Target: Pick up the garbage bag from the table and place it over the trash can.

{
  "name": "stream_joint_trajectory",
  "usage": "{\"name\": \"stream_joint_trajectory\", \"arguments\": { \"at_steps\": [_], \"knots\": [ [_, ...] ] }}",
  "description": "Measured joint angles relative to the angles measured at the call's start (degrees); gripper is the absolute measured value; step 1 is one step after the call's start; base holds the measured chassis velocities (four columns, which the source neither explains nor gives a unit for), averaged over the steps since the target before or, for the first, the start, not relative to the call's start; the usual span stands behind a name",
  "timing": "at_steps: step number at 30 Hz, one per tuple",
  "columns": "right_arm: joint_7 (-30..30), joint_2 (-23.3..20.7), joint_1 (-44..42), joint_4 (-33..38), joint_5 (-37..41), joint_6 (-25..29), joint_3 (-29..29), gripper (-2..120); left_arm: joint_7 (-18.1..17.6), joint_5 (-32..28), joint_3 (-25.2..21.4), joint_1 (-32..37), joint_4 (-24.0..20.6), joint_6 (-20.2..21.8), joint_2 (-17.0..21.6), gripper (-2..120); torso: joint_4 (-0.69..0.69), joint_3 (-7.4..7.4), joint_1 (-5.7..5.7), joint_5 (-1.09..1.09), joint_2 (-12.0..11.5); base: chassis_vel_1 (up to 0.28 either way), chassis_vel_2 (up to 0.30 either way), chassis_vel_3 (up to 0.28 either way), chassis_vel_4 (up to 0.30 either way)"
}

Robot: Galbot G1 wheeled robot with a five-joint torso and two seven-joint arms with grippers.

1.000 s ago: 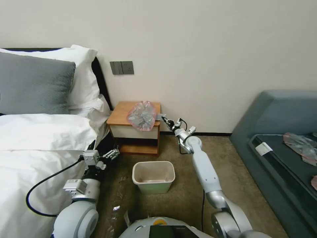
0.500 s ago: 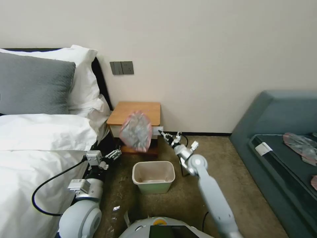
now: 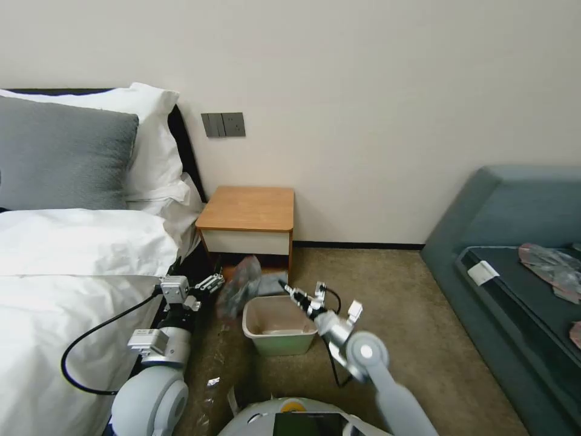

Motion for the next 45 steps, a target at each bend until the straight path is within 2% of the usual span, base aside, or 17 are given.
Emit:
{"name": "stream_joint_trajectory", "arguments": {
  "at_steps": [10,19,21,22,25,27,28,30,31,33,34,37,38,42,44,45],
  "knots": [
    [-0.8,-5.0,-5.2,2.4,0.1,0.0,4.4,0,0.0,0.0,0.0,-0.3,0.4,-0.4,0.1,100,0.00,0.00,0.00,0.00,0.0,0.000,0.000,0.000,0.000],
    [0.1,-6.8,-6.5,2.4,0.1,-0.9,6.1,0,0.0,0.4,0.1,-0.6,1.4,-1.0,-0.2,100,0.00,0.01,0.00,0.00,0.0,0.000,0.000,0.000,0.000],
    [0.7,-7.2,-6.7,2.4,-0.1,-1.1,6.6,11,0.0,0.4,0.1,-0.7,1.5,-1.0,-0.2,100,0.01,0.00,0.00,0.00,0.0,0.000,0.000,0.000,0.000],
    [0.7,-7.2,-6.7,2.4,-0.1,-1.1,6.6,11,0.0,0.4,0.1,-0.7,1.5,-1.0,-0.2,100,0.01,0.00,0.00,0.00,0.0,0.000,0.000,0.000,0.000],
    [1.1,-8.1,-7.3,2.8,-0.1,-1.4,7.4,23,0.0,0.4,0.1,-1.0,1.7,-1.1,-0.2,100,0.00,0.01,0.00,0.00,0.0,0.000,0.000,0.000,0.000],
    [1.3,-8.3,-7.4,3.0,-0.1,-1.4,7.6,27,0.0,0.4,0.1,-1.0,1.7,-1.1,-0.2,100,0.00,0.01,0.00,0.00,0.0,0.000,0.000,0.000,0.000],
    [1.6,-8.9,-7.9,3.5,0.0,-1.6,8.1,34,0.0,0.4,0.1,-1.3,2.0,-1.2,-0.3,100,0.01,0.00,0.00,0.00,0.0,0.000,0.000,0.000,0.000],
    [1.9,-9.3,-8.4,4.2,0.1,-1.9,8.7,43,0.0,0.4,0.1,-1.6,2.3,-1.2,-0.4,100,0.00,0.00,0.00,0.00,0.0,0.000,0.000,0.000,0.000],
    [1.9,-9.3,-8.4,4.2,0.1,-1.9,8.7,43,0.0,0.4,0.1,-1.6,2.3,-1.2,-0.4,100,0.00,0.00,0.00,0.00,0.0,0.000,0.000,0.000,0.000],
    [2.3,-9.5,-9.0,4.9,0.1,-2.1,9.1,53,0.0,0.4,0.1,-1.8,2.5,-1.3,-0.5,100,0.00,0.01,0.00,0.00,0.0,0.000,0.000,0.000,0.000],
    [2.3,-9.5,-9.0,4.9,0.1,-2.1,9.1,53,0.0,0.4,0.1,-1.8,2.5,-1.3,-0.5,100,0.00,0.01,0.00,0.00,0.0,0.000,0.000,0.000,0.000],
    [2.8,-9.9,-10.2,6.4,0.0,-2.3,10.4,68,-0.1,0.3,0.1,-2.0,2.6,-1.4,-0.2,100,0.00,0.00,0.00,0.00,0.0,0.000,0.000,0.000,0.000],
    [2.8,-9.9,-10.2,6.4,0.0,-2.3,10.4,68,-0.1,0.3,0.1,-2.0,2.6,-1.4,-0.2,100,0.00,0.00,0.00,0.00,0.0,0.000,0.000,0.000,0.000],
    [3.8,-9.6,-10.5,8.1,0.0,-2.4,11.8,88,-0.2,0.3,0.2,-2.2,2.8,-1.4,0.0,100,0.00,0.00,0.00,-0.01,0.0,0.000,0.000,0.000,0.000],
    [3.9,-9.5,-10.4,8.3,0.0,-2.4,11.9,89,-0.2,0.3,0.3,-2.2,2.9,-1.4,0.1,100,0.00,0.00,0.00,0.00,0.0,0.000,0.000,0.000,0.000],
    [4.0,-9.3,-10.3,8.6,0.0,-2.4,12.1,94,-0.2,0.3,0.4,-2.2,3.0,-1.4,0.1,100,0.00,0.01,0.00,0.00,0.0,0.000,0.000,0.000,0.000]
  ]
}}
